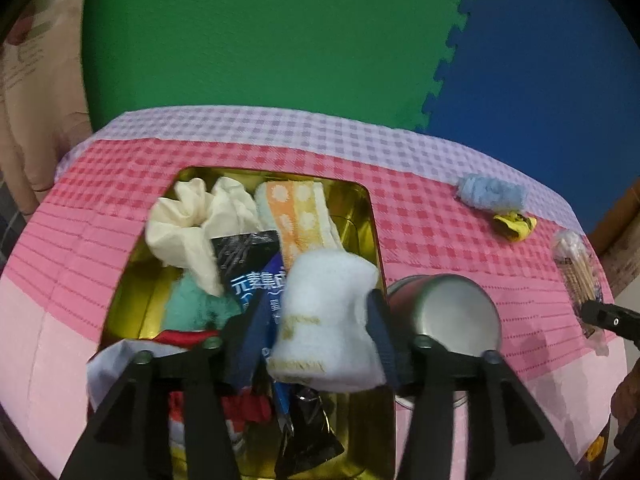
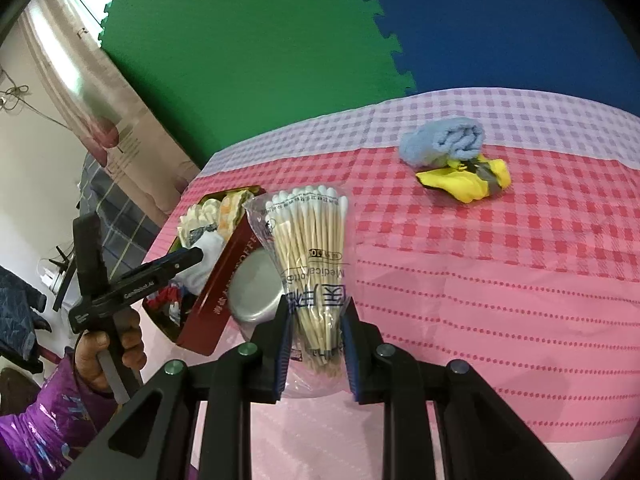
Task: Organize soft objects
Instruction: 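Release the white sock into the tin while the right gripper lowers the swab bag into it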
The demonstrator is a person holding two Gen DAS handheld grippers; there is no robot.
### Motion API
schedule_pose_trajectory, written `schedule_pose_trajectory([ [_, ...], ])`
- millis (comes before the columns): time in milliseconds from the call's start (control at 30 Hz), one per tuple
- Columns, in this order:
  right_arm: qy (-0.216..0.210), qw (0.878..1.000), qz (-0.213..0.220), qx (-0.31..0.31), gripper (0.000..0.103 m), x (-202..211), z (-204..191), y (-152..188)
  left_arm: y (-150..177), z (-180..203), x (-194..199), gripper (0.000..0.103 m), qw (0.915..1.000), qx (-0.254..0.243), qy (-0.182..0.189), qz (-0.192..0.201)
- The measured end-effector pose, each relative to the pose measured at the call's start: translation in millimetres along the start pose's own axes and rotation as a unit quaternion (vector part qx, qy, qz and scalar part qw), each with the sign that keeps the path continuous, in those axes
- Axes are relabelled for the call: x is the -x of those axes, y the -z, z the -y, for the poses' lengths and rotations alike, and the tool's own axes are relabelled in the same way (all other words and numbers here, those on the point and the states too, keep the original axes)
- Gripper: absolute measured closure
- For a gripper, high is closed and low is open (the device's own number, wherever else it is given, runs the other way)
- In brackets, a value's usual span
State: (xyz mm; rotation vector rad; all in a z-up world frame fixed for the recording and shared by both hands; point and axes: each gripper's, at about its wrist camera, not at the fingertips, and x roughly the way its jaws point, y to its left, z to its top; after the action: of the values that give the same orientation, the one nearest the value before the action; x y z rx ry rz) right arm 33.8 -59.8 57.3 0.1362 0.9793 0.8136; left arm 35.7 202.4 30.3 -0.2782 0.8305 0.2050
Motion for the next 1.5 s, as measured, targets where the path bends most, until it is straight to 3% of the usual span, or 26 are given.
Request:
schedule_pose_trajectory([
  [67,-0.006,1.000,0.000,0.003,0.080,0.6,-5.2,0.5,1.8,-2.3,14.0,0.032,0.9998,0.007,-0.010,0.018],
  [200,-0.028,1.000,-0.004,0.009,0.080,-2.1,-23.7,-3.4,16.4,-6.8,61.2,0.019,0.9963,0.014,-0.045,0.072],
  [267,-0.046,0.999,-0.009,0.020,0.080,-7.0,-42.0,-7.6,32.9,-10.0,84.3,0.011,0.9924,0.021,-0.080,0.091],
  [433,-0.099,0.994,-0.044,0.023,0.080,-38.7,-94.0,-21.2,80.9,-25.4,116.2,0.008,0.9849,0.051,-0.134,0.097],
  [633,-0.105,0.990,-0.083,0.052,0.080,-93.0,-163.1,-38.0,105.7,-46.2,120.8,0.008,0.9836,0.075,-0.144,0.079],
  [867,-0.047,0.991,-0.111,0.056,0.080,-158.9,-202.1,-43.6,104.2,-56.1,130.0,0.005,0.9789,0.073,-0.161,0.101],
  [1000,-0.019,0.992,-0.117,0.041,0.080,-182.7,-207.5,-40.0,104.8,-65.5,131.8,0.005,0.9808,0.091,-0.142,0.098],
  [1233,0.000,0.991,-0.118,0.058,0.080,-201.4,-223.5,-34.0,104.7,-70.2,131.8,0.005,0.9808,0.098,-0.138,0.096],
  [1500,0.037,0.988,-0.110,0.099,0.071,-209.6,-241.4,-23.4,105.3,-70.9,130.3,0.005,0.9810,0.099,-0.138,0.093],
])
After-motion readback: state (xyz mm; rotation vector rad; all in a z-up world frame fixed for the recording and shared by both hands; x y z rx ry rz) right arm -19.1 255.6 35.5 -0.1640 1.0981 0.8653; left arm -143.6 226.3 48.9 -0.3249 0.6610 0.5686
